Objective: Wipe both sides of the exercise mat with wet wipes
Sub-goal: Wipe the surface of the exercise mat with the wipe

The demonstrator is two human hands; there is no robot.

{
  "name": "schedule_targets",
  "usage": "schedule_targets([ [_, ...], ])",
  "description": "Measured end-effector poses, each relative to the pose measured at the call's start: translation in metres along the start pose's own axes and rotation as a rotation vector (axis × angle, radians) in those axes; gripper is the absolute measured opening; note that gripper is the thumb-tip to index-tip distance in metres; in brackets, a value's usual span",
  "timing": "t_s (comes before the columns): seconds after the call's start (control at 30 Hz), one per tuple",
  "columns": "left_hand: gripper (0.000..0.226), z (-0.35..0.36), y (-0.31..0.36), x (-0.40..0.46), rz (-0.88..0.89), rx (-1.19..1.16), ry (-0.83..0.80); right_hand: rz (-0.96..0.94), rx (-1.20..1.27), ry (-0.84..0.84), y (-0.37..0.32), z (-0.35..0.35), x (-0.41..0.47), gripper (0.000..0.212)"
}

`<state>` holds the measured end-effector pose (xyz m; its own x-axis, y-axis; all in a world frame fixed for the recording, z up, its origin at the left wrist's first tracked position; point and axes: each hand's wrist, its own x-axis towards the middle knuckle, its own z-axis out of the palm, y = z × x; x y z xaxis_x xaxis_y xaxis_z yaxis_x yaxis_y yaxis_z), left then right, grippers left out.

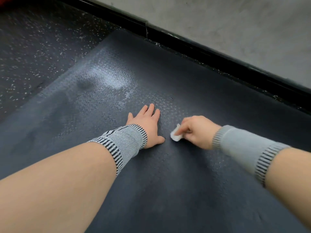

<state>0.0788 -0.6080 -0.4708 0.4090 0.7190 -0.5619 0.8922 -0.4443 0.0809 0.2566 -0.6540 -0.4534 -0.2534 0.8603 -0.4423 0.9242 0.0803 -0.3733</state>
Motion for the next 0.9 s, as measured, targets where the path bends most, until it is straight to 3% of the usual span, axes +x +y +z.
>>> schedule_targets([
  [0.07,0.105,-0.004,-0.001,-0.001,0.006,0.022,-0.022,0.195,0.142,0.07,0.012,-0.015,0.0,0.016],
  [0.13,0.11,-0.008,-0.001,-0.001,0.009,0.036,-0.047,0.446,0.314,0.383,0.02,-0.019,0.012,0.016],
  [0.2,0.117,-0.01,-0.001,-0.002,0.01,0.048,-0.068,0.561,0.237,0.486,0.009,-0.006,0.021,0.024],
  [0.3,0.127,-0.007,-0.001,-0.003,0.006,0.086,-0.084,0.27,0.029,0.397,-0.021,0.029,0.008,0.041],
  [0.37,0.13,-0.004,-0.001,-0.003,-0.001,0.094,-0.081,0.022,0.026,0.233,-0.029,0.04,-0.012,0.037],
  [0.43,0.13,-0.003,-0.002,-0.003,-0.007,0.105,-0.063,-0.007,0.075,0.084,-0.023,0.032,-0.023,0.028],
  [0.47,0.13,-0.003,-0.002,-0.003,-0.01,0.112,-0.057,0.078,0.135,0.119,-0.017,0.026,-0.022,0.024],
  [0.57,0.128,-0.003,0.002,-0.005,-0.039,0.129,-0.03,0.515,0.433,0.538,-0.002,0.003,0.005,0.021],
  [0.63,0.126,-0.001,0.003,-0.01,-0.07,0.121,-0.007,0.659,0.44,0.583,-0.007,0.004,0.026,0.026],
  [0.7,0.124,0.003,0.002,-0.016,-0.102,0.09,0.02,0.52,0.212,0.465,-0.026,0.019,0.033,0.034],
  [0.83,0.121,0.009,-0.003,-0.022,-0.141,0.014,0.046,-0.018,0.057,0.196,-0.045,0.042,0.001,0.034],
  [0.9,0.115,0.012,-0.002,-0.026,-0.138,0.003,0.056,-0.072,-0.036,0.002,-0.031,0.029,-0.015,0.029],
])
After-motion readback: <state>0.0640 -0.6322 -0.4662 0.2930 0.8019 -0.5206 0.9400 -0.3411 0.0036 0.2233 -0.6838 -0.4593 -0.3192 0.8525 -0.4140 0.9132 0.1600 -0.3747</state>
